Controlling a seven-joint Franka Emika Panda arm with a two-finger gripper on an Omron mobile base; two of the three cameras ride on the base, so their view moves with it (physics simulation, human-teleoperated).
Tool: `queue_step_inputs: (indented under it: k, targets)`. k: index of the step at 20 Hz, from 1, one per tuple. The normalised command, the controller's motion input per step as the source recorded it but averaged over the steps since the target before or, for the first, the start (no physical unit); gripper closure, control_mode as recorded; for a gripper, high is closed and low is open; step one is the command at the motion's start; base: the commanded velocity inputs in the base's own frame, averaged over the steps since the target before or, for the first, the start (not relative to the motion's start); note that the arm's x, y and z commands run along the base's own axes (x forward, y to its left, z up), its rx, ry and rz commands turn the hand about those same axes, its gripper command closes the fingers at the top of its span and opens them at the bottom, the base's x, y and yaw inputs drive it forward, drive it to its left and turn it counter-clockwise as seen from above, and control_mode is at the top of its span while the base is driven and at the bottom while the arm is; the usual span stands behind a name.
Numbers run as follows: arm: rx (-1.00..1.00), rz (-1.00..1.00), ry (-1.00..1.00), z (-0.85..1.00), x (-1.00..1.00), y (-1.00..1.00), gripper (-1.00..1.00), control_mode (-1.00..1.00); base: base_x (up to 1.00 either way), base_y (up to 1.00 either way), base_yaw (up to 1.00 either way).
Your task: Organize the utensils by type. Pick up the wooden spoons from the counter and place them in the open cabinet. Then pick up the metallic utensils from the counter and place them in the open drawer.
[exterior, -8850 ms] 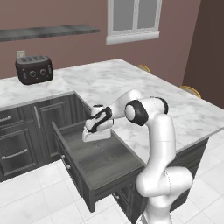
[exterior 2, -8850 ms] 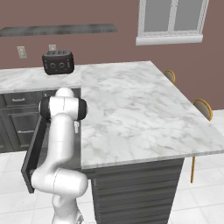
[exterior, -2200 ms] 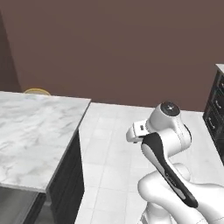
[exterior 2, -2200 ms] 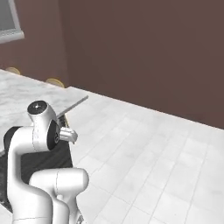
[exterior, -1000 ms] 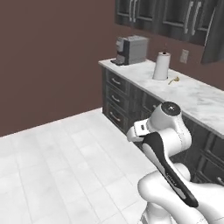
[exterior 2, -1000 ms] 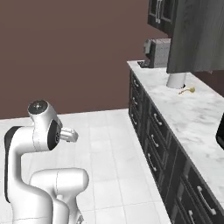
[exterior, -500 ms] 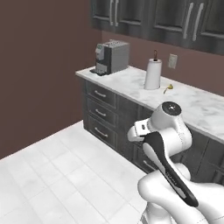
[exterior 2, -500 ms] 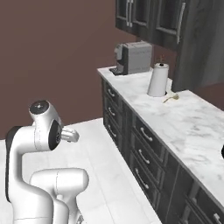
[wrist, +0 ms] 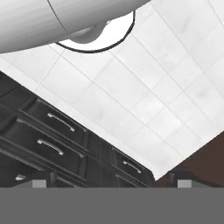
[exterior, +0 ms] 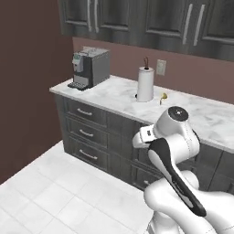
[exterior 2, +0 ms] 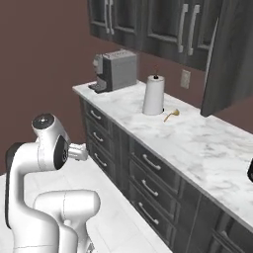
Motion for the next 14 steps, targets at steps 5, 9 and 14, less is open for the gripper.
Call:
queue_step_inputs:
  k: [5,9,14]
  targets:
    - [0.00,0.00,0.00,0.00,0.00,0.00,-1.00,1.00,0.58,0.00,-0.47]
    - [0.00,0.00,0.00,0.00,0.00,0.00,-1.00,1.00,0.57,0.00,-0.45]
    - [0.00,0.00,0.00,0.00,0.00,0.00,-1.00,1.00,0.67,0.04,-0.40]
